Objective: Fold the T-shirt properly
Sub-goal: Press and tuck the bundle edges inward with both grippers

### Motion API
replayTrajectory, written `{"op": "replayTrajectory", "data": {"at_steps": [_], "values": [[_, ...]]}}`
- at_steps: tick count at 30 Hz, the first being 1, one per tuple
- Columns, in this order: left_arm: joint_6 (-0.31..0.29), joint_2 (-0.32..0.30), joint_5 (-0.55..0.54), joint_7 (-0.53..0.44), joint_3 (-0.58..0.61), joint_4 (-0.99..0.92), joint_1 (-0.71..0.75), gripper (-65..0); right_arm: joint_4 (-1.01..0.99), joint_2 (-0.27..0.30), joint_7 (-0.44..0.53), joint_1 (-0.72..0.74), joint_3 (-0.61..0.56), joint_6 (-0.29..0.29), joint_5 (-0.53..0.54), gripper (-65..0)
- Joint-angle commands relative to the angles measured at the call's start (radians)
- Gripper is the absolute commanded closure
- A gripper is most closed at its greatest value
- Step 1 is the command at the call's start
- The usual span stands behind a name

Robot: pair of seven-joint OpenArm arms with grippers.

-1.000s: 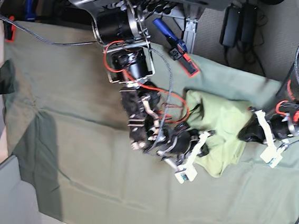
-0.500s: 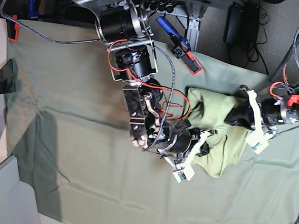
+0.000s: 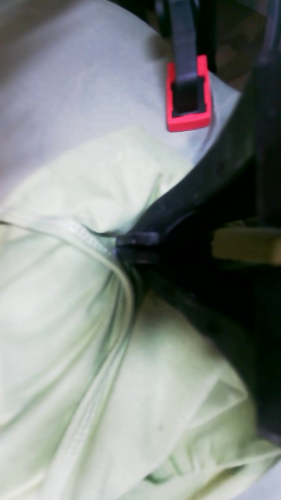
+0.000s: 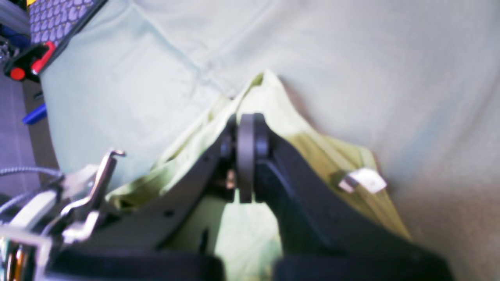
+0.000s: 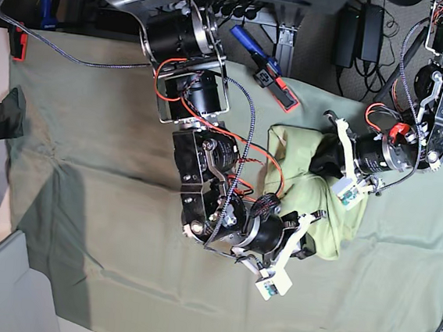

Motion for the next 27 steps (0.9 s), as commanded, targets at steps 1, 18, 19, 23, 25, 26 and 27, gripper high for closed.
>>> {"op": "replayTrajectory", "data": {"at_steps": [1,18,19,23,25,26,27], "values": [[-0.002,-0.015,0.014,0.003,-0.004,0.006,-0.01,0.0,0.019,-0.01,0.015,0.026,0.006,0.066,0.016,0.0],[-0.009,-0.085,-0.153,0.097,-0.043,0.162,-0.01,0.0,-0.063,0.024,0.136,-0.181,0.015,0.066,-0.084,0.0],[-0.009,-0.085,-0.153,0.096,-0.043,0.173,-0.01,0.0,-0.073,0.025,0.143,-0.181,0.015,0.066,-0.083,0.0],[-0.009,-0.086,-0.166,0.097,-0.043,0.217,-0.01,0.0,-0.071,0.025,0.151,-0.176,0.015,0.066,-0.082,0.0],[-0.009,-0.089,-0.172,0.1,-0.043,0.242,-0.01,0.0,-0.055,0.026,0.15,-0.166,0.015,0.066,-0.064,0.0],[-0.009,-0.094,-0.176,0.1,-0.043,0.255,-0.01,0.0,-0.039,0.025,0.151,-0.164,0.015,0.066,-0.048,0.0],[-0.009,-0.102,-0.182,0.101,-0.043,0.268,-0.01,0.0,-0.015,0.025,0.151,-0.164,0.015,0.066,-0.032,0.0]]}}
